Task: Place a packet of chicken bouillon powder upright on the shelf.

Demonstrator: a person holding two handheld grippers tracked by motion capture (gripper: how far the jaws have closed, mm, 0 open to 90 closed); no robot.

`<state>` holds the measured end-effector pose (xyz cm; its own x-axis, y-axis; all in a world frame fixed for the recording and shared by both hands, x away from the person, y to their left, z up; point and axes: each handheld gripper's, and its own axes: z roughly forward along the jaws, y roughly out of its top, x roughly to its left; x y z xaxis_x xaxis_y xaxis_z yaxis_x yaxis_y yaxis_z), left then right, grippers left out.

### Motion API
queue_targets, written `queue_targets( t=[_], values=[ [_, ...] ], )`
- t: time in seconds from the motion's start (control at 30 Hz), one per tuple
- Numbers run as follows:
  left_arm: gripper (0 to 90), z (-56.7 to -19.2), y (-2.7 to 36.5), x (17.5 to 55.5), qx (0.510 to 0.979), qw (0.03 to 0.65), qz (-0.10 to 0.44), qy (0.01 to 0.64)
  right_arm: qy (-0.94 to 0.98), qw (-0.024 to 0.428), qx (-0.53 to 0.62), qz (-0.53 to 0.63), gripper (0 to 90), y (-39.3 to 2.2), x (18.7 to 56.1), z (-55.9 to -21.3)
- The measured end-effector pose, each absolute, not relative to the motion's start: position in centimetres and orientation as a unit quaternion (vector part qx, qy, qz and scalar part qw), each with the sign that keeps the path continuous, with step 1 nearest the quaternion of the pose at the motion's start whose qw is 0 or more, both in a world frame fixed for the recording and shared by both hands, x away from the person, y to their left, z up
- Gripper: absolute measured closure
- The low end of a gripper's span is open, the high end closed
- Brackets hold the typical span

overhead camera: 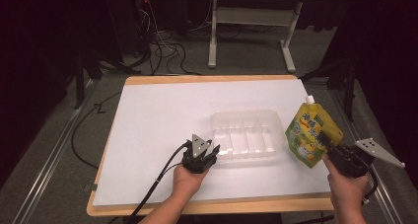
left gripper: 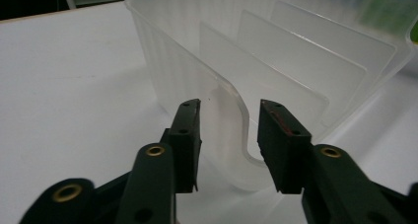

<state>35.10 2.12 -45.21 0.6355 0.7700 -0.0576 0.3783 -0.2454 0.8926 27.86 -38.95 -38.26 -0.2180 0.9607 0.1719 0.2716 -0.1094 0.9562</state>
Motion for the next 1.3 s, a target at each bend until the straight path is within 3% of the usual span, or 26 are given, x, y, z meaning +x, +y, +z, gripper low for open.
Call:
queue_targets(
  t=[0.3, 0.5, 0.8, 1.0, 1.3],
  values=[
    [67.3, -44.8, 2.4, 35.6, 0.761, 0.485, 0.213, 0.376, 0.573, 0.344, 0.527, 0.525, 90.0, -38.6, 27.5, -37.4],
    [52.8, -44.0, 3.5, 34.3, 0.773, 0.491, 0.204, 0.347, 0.570, 0.353, 0.516, 0.533, 90.0, -38.5, 27.1, -36.3],
    [35.6, -43.7, 10.8, 33.1, 0.772, 0.492, 0.212, 0.342, 0.561, 0.366, 0.488, 0.560, 90.0, -37.5, 27.0, -32.6],
    [34.1, -44.8, 12.5, 33.3, 0.764, 0.494, 0.212, 0.356, 0.564, 0.353, 0.474, 0.576, 90.0, -35.4, 27.8, -30.8],
    [34.0, -44.8, 12.2, 32.8, 0.772, 0.492, 0.226, 0.333, 0.578, 0.330, 0.480, 0.572, 90.0, -31.3, 31.0, -32.2]
  ],
)
